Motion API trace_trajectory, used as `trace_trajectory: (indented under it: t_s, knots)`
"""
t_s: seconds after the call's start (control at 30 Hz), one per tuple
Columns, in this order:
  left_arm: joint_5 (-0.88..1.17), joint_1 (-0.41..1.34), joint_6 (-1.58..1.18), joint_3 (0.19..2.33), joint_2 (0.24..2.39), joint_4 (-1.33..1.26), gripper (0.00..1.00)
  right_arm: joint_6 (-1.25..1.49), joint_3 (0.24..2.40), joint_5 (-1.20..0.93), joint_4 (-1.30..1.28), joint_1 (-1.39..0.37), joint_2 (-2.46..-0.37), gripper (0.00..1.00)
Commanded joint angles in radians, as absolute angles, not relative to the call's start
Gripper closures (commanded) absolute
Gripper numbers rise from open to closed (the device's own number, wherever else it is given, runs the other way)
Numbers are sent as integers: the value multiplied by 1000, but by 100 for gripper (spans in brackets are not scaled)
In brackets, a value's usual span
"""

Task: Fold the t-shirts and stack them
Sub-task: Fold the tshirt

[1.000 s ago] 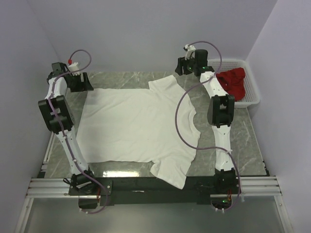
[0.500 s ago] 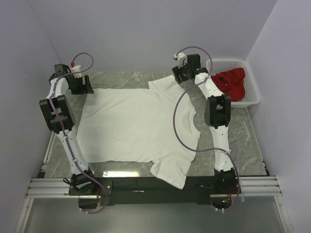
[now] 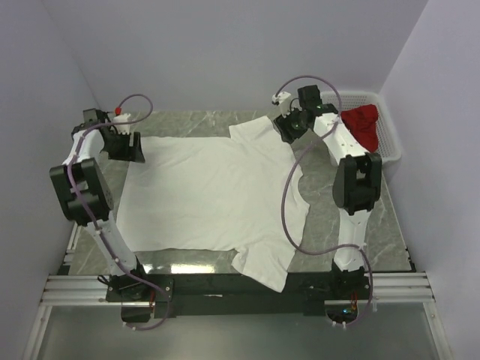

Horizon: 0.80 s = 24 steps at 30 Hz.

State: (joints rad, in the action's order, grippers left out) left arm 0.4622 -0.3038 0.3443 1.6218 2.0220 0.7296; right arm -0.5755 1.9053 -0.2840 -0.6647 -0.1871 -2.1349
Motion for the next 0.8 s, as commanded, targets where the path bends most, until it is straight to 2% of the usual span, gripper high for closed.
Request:
trace_trajectory:
  t_s: [0.0,0.07,0.1,0.2,0.33,0.37,0.5,0.6,0.77]
  knots:
    - [477,-310,481,1521,1817,799,24,-581,1858,-359,-822,-189,-1981,40]
    - [532,-327,597,1447,1712,863,24,-581,1813,-400,-947,-193,-1939,43]
    - [554,-331,656,1431,1662,985,24,-594,1793,-435,-992,-199,-1901,48]
    - [564,-356,855,1336,1558,1186,27,-646,1665,-477,-1156,-241,-1803,50]
    - [516,-428,1151,1177,1425,1365,32,-693,1389,-470,-1174,-359,-1574,51]
    - [493,-454,1178,1119,1402,1373,35,-699,1290,-459,-1163,-391,-1484,51]
    - [378,-474,1304,974,1261,1374,39,-704,1091,-423,-1120,-566,-1335,52]
    - [298,-474,1397,881,1207,1371,39,-655,977,-384,-1063,-702,-1275,52]
    - [301,-477,1390,848,1209,1365,38,-578,864,-315,-979,-894,-1227,52]
